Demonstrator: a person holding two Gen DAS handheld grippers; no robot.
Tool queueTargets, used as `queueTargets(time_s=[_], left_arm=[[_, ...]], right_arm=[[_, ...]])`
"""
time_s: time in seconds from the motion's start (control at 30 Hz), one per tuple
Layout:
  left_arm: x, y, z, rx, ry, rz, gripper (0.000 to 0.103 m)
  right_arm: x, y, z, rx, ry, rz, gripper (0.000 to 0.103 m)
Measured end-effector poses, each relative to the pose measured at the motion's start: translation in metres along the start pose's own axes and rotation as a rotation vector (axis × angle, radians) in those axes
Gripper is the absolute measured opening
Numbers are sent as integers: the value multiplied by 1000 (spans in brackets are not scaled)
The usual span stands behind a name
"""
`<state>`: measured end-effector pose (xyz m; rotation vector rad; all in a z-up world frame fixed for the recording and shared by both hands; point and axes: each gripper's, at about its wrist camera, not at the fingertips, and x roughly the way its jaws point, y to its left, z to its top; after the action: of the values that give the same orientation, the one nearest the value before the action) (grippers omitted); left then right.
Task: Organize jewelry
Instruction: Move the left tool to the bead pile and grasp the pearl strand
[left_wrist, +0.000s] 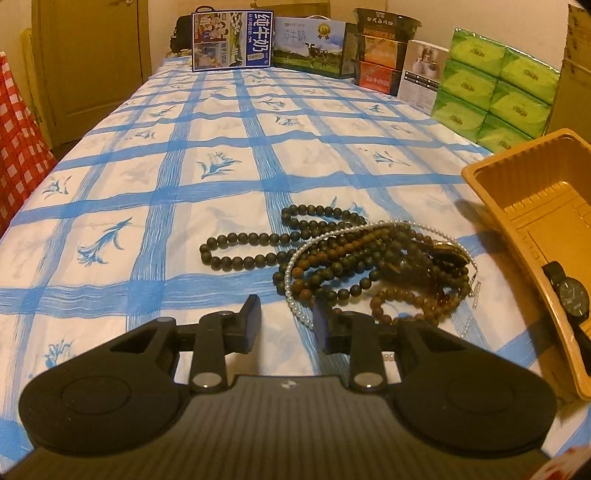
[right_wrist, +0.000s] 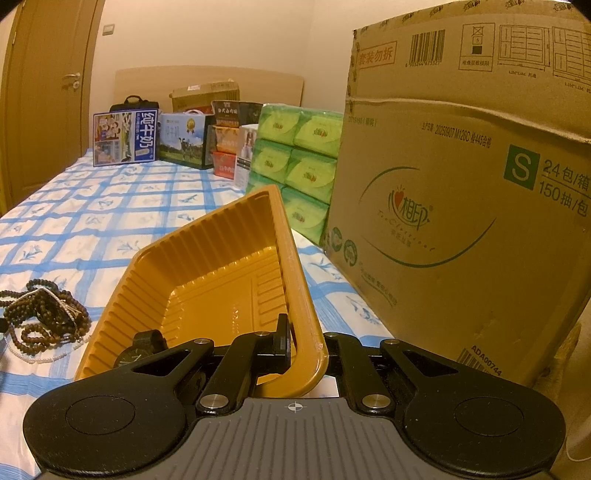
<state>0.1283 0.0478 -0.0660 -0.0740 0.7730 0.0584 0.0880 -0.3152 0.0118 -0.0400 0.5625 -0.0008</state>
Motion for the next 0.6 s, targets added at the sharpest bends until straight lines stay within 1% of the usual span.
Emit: queueTargets(time_s=[0.13, 0.2, 0.27, 0.5, 0.53, 0.6], left_arm=[[5, 0, 2, 11, 0, 13, 28], [7, -1, 2, 27, 1, 25, 25], [9, -2, 3, 36, 0, 33, 19], [14, -7, 5, 70, 3, 46, 10], [14, -7, 5, 72, 3, 41, 5], [14, -8, 6, 80, 7, 40, 2]], right_arm=[[0, 1, 1, 1, 0, 0, 6], [0, 0, 0, 0, 0, 0, 6], [0, 1, 0, 0, 2, -2, 6], [0, 0, 0, 2, 4, -4, 6], [0, -1, 0, 2, 4, -4, 6], [1, 0, 0, 1, 4, -4, 6]])
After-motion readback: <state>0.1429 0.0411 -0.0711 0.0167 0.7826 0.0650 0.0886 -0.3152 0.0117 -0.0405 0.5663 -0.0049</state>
